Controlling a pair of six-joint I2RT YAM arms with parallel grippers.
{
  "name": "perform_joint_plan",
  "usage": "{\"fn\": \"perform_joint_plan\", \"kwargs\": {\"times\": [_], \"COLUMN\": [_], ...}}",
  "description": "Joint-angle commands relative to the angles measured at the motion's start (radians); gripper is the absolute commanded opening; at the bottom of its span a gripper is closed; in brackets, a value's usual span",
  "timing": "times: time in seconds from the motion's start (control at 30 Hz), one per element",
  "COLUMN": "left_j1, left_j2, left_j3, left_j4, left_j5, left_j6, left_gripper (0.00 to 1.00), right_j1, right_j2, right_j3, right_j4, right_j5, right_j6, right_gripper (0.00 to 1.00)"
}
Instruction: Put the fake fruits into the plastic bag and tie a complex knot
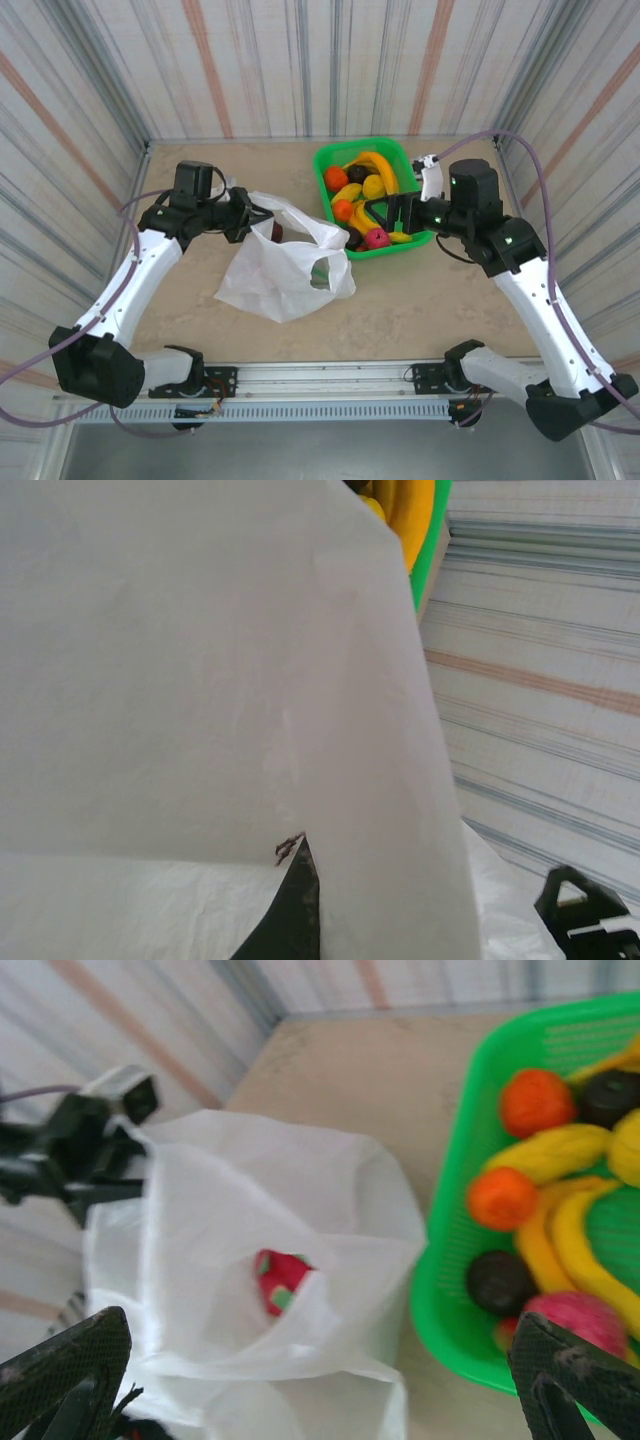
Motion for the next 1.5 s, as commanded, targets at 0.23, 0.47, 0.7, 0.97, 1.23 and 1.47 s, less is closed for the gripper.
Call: {"fn": "perform_joint_plan", "kwargs": {"times": [0.23,0.47,0.7,0.97,1.23,1.47], "left_j1": [0.010,0.010,0.010,0.010,0.010,0.010], "left_j2": [-0.032,-0.038,-0.041,-0.044,-0.045,-0.046], "left_j3": [0.034,0.039,0.034,0.034,0.031,0.029], "left_j4": [-0.050,-0.052,-0.052,-0.052,-0.051,-0.050], "left_j5": [0.015,0.015,0.015,0.013,0.014,0.012], "left_j6": [0.019,0.015,0.014,0.014,0.013,0.010], "left_gripper": [0.04,0.04,0.04,0.04,0.04,0.04], "right_j1": [-0.071,-0.052,-0.013,0.026,0.040,0.043], "right_j2": [0.339,0.532,0.662,0.757,0.831,0.876], "right_j3": [0.055,0.123,0.164,0.191,0.204,0.206], "right_j4": [-0.211,-0.238,-0.265,-0.283,-0.277,-0.268], "right_j5": [0.217,0.299,0.316,0.340,0.366,0.376], "right_j6": [-0.102,-0.130,-0.138,-0.134,-0.133,-0.126], "right_gripper": [1.00,0.96,0.96,0.94,0.90,0.85]}}
